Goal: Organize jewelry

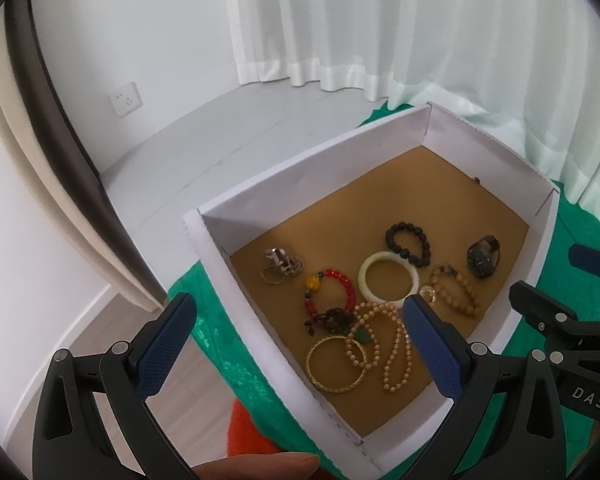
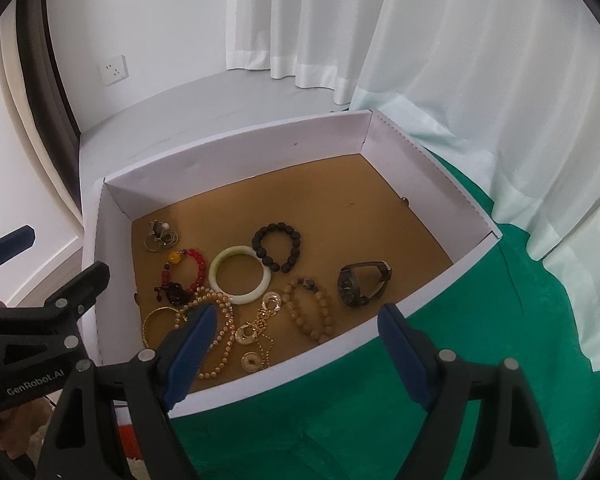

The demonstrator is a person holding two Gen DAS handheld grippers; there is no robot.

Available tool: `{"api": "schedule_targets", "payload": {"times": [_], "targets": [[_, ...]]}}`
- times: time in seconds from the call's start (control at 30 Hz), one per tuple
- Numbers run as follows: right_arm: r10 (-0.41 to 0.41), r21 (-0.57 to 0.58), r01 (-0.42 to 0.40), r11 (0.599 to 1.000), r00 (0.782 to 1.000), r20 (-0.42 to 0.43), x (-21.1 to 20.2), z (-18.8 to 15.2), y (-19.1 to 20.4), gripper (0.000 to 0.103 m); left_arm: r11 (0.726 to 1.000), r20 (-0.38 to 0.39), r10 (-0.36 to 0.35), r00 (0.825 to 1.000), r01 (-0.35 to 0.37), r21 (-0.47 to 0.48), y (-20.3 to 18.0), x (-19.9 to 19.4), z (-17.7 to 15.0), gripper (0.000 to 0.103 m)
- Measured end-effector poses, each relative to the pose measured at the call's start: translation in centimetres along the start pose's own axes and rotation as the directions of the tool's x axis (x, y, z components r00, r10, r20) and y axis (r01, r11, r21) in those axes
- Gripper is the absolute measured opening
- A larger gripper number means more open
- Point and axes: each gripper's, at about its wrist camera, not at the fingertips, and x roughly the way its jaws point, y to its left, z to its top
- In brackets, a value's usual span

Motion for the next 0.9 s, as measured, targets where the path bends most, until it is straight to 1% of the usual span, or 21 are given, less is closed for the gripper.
{"api": "schedule_targets", "payload": {"times": [0.2,0.33,0.47,0.57,0.73,0.9], "targets": [[0.048,0.041,-0.047,0.998,0.999,-0.020,0.20,0.20,-0.31,0.084,1.000,0.011,0.013,1.000,-0.012,-0.010,-0.01,-0.37,-0.19,0.102],[0.013,0.029,-0.012,0.999,1.000,-0.028,0.41,0.21,-0.17,0.084,1.000,0.010,0.010,1.000,-0.010,-0.014,0.11,-0.41,-0.20,0.102],[0.012,0.026,-0.011,1.000,1.000,-0.029,0.53,0.33,0.03,0.084,1.000,0.011,0.018,1.000,-0.018,-0.020,0.20,-0.50,-0.25,0.102],[0.035,0.037,-0.034,0.999,0.999,-0.032,0.64,0.41,-0.09,0.084,1.000,0.009,0.016,1.000,-0.016,-0.026,0.33,-0.49,-0.23,0.102],[0.002,0.030,-0.001,1.000,0.999,-0.034,0.76,0.52,-0.32,0.084,0.999,0.008,0.020,1.000,-0.019,-0.025,0.29,-0.40,-0.22,0.102],[-0.011,0.010,0.011,1.000,1.000,-0.026,0.68,0.43,-0.15,0.084,0.999,0.003,0.019,1.000,-0.019,-0.033,0.28,-0.37,-0.27,0.102]]}}
